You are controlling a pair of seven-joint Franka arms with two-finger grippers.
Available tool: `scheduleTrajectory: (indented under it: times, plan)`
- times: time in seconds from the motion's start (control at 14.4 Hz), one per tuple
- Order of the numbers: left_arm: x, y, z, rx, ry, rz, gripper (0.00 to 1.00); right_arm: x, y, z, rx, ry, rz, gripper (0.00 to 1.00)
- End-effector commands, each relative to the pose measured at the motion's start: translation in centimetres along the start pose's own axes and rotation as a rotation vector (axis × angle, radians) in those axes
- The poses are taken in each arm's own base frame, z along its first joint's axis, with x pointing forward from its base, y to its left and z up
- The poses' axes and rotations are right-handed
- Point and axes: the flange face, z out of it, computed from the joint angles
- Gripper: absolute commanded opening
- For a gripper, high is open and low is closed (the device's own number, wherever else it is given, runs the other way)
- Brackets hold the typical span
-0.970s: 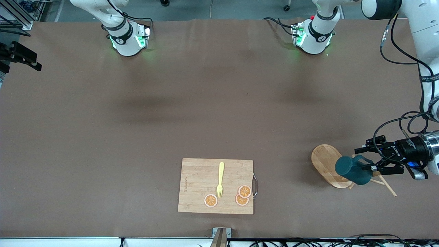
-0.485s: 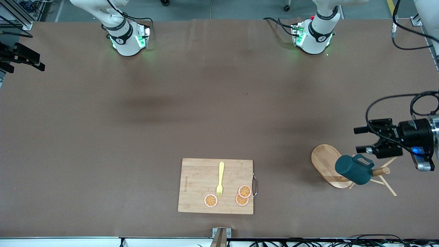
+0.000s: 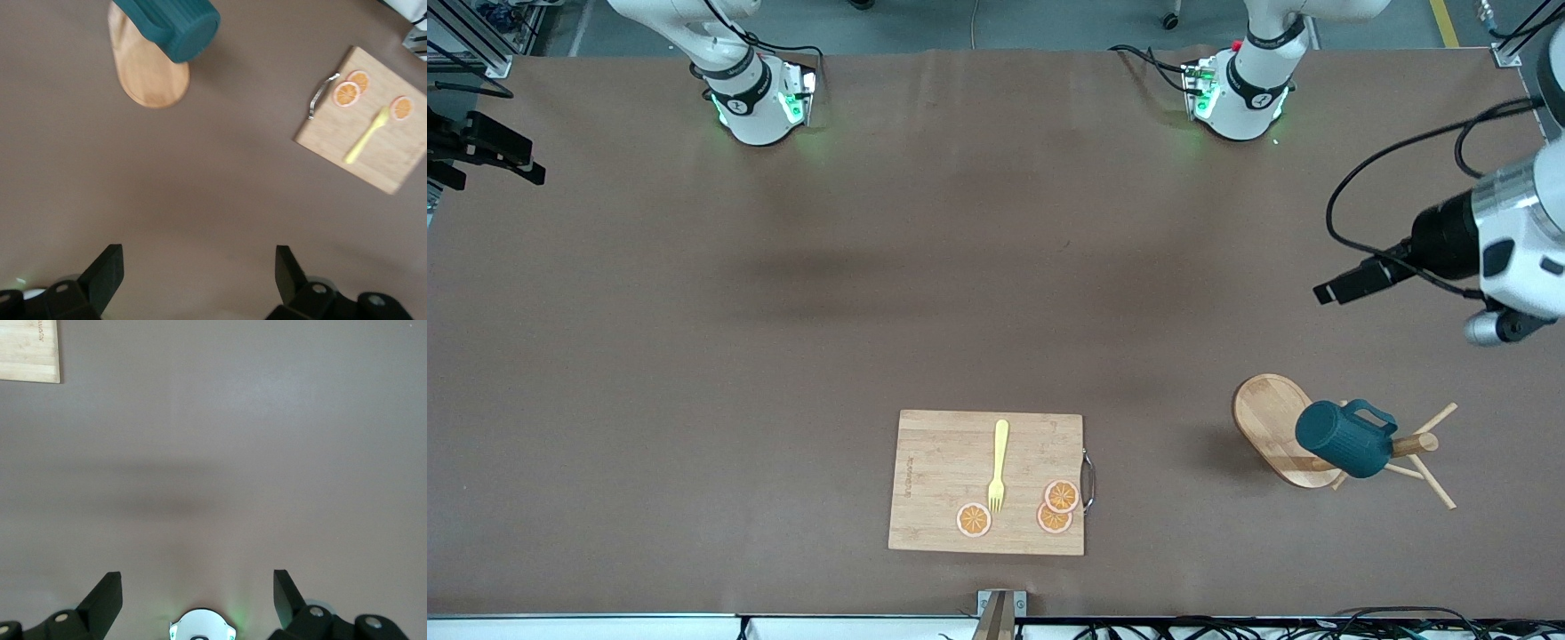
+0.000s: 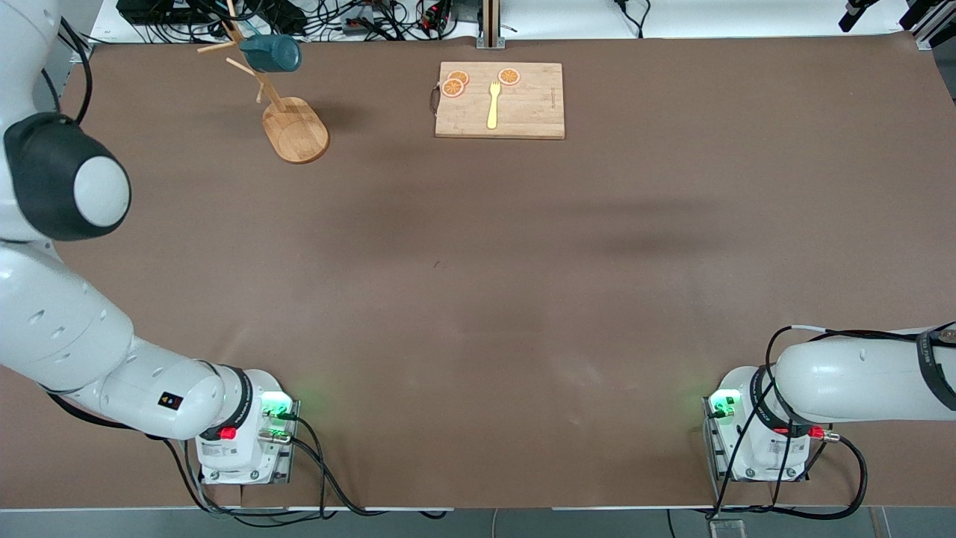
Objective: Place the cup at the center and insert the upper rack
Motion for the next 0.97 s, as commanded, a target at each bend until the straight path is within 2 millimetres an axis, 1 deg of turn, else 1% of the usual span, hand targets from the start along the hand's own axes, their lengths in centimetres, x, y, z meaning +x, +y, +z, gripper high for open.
scheduleTrajectory:
  times: [0.0, 0.07, 0.14, 0.21, 0.28, 0.35, 0.42, 0.49, 0.55, 0.62, 0.69, 0.76, 0.83, 0.9]
  plan:
    - [-1.5, -1.0, -2.5, 0.092, 0.084, 0.177, 1.0, -0.2, 0.0, -0.3, -0.014, 0.009, -0.014, 1.0]
    - [-2.2, -1.8, -3.9, 0.101, 0.107, 0.242, 1.0, -0.2, 0.0, -0.4, -0.016, 0.014, -0.015, 1.0]
    - [-2.2, -2.8, -4.6, 0.106, 0.113, 0.281, 1.0, -0.2, 0.0, -0.5, -0.019, 0.018, -0.015, 1.0]
    - [-1.9, -4.6, -5.0, 0.112, 0.093, 0.315, 1.0, -0.2, 0.0, -0.6, -0.031, 0.021, -0.017, 1.0]
    - [-1.6, -5.7, -5.0, 0.118, 0.06, 0.341, 1.0, -0.2, 0.1, -0.7, -0.037, 0.022, -0.016, 1.0]
    - [-2.2, -6.6, -5.7, 0.118, 0.045, 0.358, 1.0, -0.2, 0.1, -0.7, -0.041, 0.021, -0.015, 1.0]
    - [-2.9, -7.1, -6.3, 0.155, 0.052, 0.362, 1.0, -0.2, 0.1, -0.7, -0.041, 0.021, -0.015, 1.0]
    - [-3.2, -7.3, -6.6, 0.199, 0.056, 0.374, 1.0, -0.3, 0.2, -0.8, -0.041, 0.023, -0.014, 1.0]
    - [-3.2, -7.9, -6.4, 0.207, 0.044, 0.388, 1.0, -0.3, 0.2, -0.8, -0.041, 0.023, -0.012, 1.0]
    - [-3.7, -8.4, -6.5, 0.205, 0.04, 0.397, 1.0, -0.3, 0.2, -0.8, -0.04, 0.023, -0.011, 1.0]
    - [-4.1, -8.5, -5.8, 0.205, 0.034, 0.4, 1.0, -0.3, 0.1, -0.7, -0.037, 0.02, -0.009, 1.0]
    - [-4.6, -8.9, -5.7, 0.203, 0.046, 0.399, 1.0, -0.3, 0.1, -0.7, -0.031, 0.021, -0.008, 1.0]
    - [-4.9, -9.4, -5.0, 0.198, 0.05, 0.392, 1.0, -0.3, 0.0, -0.6, -0.029, 0.02, -0.007, 1.0]
    - [-5.5, -9.4, -4.4, 0.194, 0.058, 0.397, 1.0, -0.3, 0.0, -0.7, -0.029, 0.02, -0.007, 1.0]
